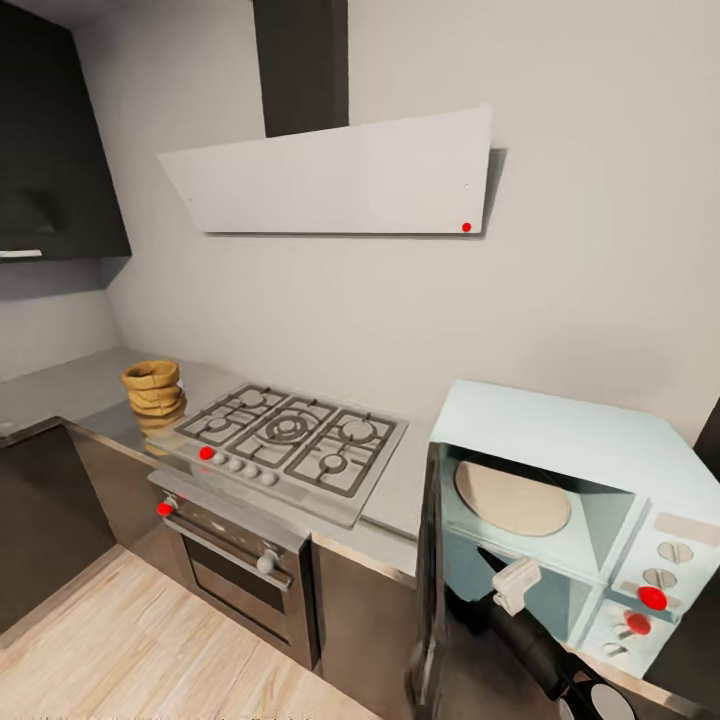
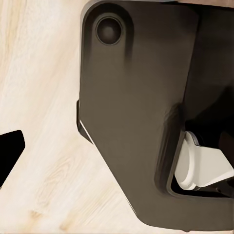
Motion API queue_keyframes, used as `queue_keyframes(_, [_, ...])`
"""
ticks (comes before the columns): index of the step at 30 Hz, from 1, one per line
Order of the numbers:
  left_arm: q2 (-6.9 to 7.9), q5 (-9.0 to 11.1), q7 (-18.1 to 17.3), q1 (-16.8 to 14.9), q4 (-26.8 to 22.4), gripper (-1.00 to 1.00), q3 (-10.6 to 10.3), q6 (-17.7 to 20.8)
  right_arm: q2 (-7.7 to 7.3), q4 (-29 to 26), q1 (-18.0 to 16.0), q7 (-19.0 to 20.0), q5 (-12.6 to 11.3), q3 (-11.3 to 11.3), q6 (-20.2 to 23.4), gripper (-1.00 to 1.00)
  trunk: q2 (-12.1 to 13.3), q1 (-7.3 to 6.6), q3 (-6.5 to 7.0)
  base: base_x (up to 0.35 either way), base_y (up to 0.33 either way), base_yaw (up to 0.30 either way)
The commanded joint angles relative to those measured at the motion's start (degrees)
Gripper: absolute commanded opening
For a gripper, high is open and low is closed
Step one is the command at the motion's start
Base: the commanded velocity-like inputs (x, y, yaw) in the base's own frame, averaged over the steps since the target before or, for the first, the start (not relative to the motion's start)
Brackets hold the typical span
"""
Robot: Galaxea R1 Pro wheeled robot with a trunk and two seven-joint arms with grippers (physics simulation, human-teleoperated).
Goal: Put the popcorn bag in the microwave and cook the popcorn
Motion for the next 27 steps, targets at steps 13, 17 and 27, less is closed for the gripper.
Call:
queue_keyframes(13, [-0.04,0.03,0.02,-0.01,-0.04,1.0,0.43,-0.09,-0.05,0.04,-0.04,-0.15,-0.07,-0.06,0.08,1.0,-0.1,0.03,-0.11,0.0,0.0,0.225])
queue_keyframes(17, [-0.03,0.05,0.02,-0.01,-0.04,1.0,0.43,-0.09,-0.04,0.04,-0.04,-0.16,-0.07,-0.06,0.14,1.0,-0.1,0.03,-0.11,0.0,0.0,0.099])
queue_keyframes(27, [-0.04,0.05,0.02,-0.01,-0.04,1.0,0.43,-0.09,0.03,0.01,-0.04,-0.58,-0.07,0.0,0.14,1.0,-0.1,0.03,-0.06,0.0,0.0,-0.031])
